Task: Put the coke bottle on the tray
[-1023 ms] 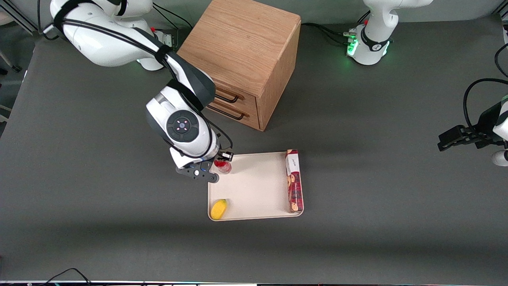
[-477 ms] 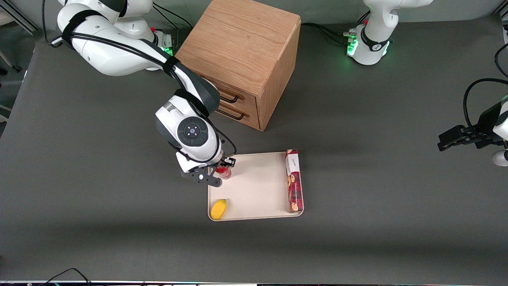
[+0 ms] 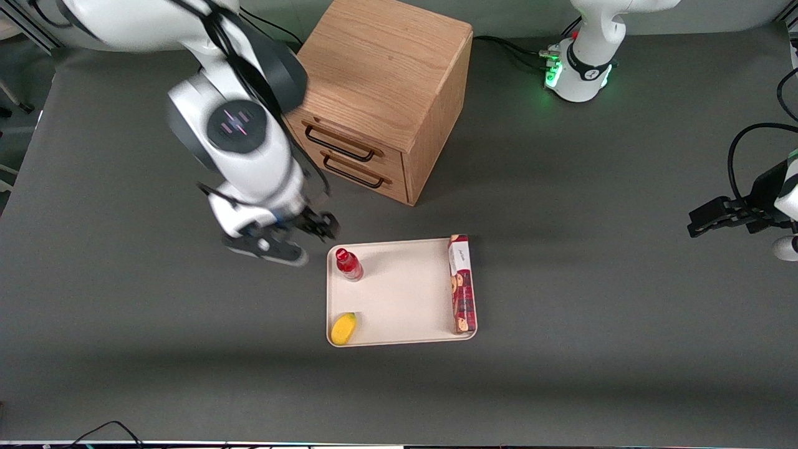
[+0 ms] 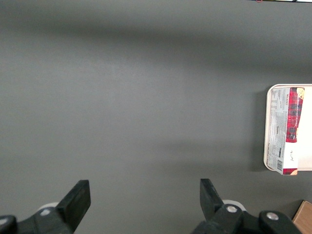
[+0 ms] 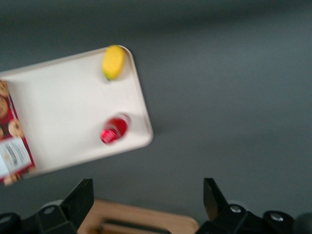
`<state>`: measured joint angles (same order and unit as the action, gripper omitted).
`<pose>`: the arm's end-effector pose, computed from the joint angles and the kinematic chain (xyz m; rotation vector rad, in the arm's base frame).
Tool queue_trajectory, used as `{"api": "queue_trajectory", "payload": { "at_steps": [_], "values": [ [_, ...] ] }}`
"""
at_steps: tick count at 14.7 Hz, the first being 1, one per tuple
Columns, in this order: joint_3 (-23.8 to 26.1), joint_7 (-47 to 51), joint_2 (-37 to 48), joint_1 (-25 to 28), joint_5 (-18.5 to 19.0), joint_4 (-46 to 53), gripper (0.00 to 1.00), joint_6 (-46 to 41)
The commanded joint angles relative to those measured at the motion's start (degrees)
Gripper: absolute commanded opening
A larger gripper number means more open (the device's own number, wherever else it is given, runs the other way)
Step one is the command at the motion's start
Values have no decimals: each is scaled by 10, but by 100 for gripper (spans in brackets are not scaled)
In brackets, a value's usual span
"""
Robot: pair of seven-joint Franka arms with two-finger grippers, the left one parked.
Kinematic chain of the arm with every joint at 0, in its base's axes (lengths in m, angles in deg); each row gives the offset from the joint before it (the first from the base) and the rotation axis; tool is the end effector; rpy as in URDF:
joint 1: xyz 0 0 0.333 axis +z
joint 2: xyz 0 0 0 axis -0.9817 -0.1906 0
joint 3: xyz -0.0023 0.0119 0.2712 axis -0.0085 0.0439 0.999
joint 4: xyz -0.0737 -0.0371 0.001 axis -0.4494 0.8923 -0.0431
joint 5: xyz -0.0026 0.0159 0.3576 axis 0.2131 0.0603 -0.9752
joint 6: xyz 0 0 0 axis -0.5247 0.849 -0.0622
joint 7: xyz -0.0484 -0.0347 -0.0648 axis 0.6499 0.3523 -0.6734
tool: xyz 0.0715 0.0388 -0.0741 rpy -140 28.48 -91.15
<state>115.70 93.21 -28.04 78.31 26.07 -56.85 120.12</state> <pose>0.5301 0.2879 0.5152 3.0135 -0.2805 -0.0154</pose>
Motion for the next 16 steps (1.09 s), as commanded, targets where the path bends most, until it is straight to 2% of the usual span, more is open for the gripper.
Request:
{"api": "queue_trajectory", "payload": {
  "at_steps": [1, 3, 4, 7, 9, 10, 13, 16],
  "values": [
    [-102, -149, 128, -18, -99, -30, 100, -70],
    [-205, -249, 199, -18, -164, -79, 100, -77],
    [-252, -301, 231, -18, -181, -117, 100, -71],
    [-327, -371, 317, -18, -190, -276, 100, 16],
    [-353, -390, 370, -18, -196, -383, 100, 92],
    [-356, -391, 379, -18, -215, -397, 100, 101],
    [-356, -390, 351, -14, -220, -351, 100, 96],
    [-357, -390, 273, -14, -219, -238, 100, 18]
  ]
}}
